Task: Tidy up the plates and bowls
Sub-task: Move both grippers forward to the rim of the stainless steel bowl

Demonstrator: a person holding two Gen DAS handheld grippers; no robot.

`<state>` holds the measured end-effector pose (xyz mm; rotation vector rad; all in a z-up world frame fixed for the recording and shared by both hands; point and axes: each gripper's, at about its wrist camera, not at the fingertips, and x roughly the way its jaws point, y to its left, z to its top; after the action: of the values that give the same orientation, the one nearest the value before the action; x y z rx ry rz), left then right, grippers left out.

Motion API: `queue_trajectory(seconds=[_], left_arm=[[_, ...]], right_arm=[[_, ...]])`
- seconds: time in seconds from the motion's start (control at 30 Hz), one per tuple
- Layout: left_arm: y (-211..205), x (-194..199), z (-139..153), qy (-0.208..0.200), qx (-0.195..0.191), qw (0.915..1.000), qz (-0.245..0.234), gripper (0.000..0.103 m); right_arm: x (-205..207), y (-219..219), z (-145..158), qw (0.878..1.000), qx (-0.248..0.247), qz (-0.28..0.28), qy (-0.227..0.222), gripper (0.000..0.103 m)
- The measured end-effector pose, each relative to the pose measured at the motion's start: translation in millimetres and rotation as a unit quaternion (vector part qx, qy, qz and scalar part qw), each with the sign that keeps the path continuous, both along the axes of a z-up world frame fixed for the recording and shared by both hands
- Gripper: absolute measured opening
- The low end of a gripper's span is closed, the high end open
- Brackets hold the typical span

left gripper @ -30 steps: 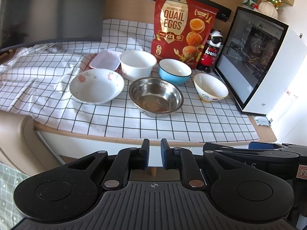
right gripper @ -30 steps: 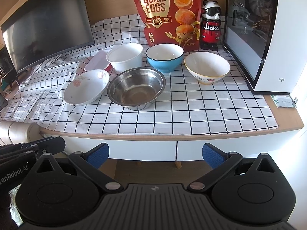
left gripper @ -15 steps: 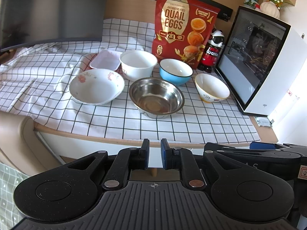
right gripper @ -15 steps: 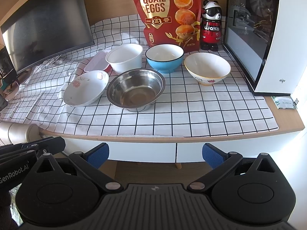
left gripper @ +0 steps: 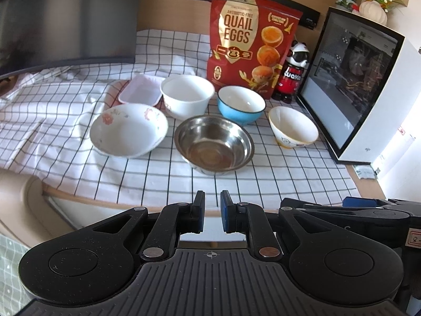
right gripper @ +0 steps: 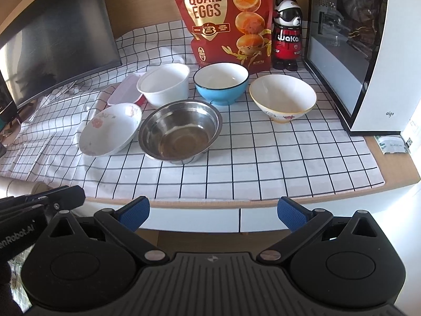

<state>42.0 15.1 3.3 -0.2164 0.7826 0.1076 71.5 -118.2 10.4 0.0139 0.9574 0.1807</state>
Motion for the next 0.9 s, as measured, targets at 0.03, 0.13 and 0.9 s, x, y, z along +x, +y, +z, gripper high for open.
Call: queue_trajectory(seconds=[0.03, 0.13, 0.9], left_arm=[[1.5, 4.3, 1.1, -0.002, 0.002, 1.0, 0.0, 0.015], [7.1, 17.2, 4.5, -0.009, 0.006, 0.9999, -0.001, 0.015], [90.4, 142.5, -4.3, 0.016, 0.017, 0.9955, -0.092, 0.015]], right_arm=[[4.5, -0.2, -0.8, 1.0, 0.001, -0.003, 0.0, 0.103], [19.6, 0.3, -3.5, 1.0, 0.004, -0.013, -0.003, 0.103], [130.2, 49.7, -56.2, 0.994, 0.033, -0.108, 0.011, 0.103]])
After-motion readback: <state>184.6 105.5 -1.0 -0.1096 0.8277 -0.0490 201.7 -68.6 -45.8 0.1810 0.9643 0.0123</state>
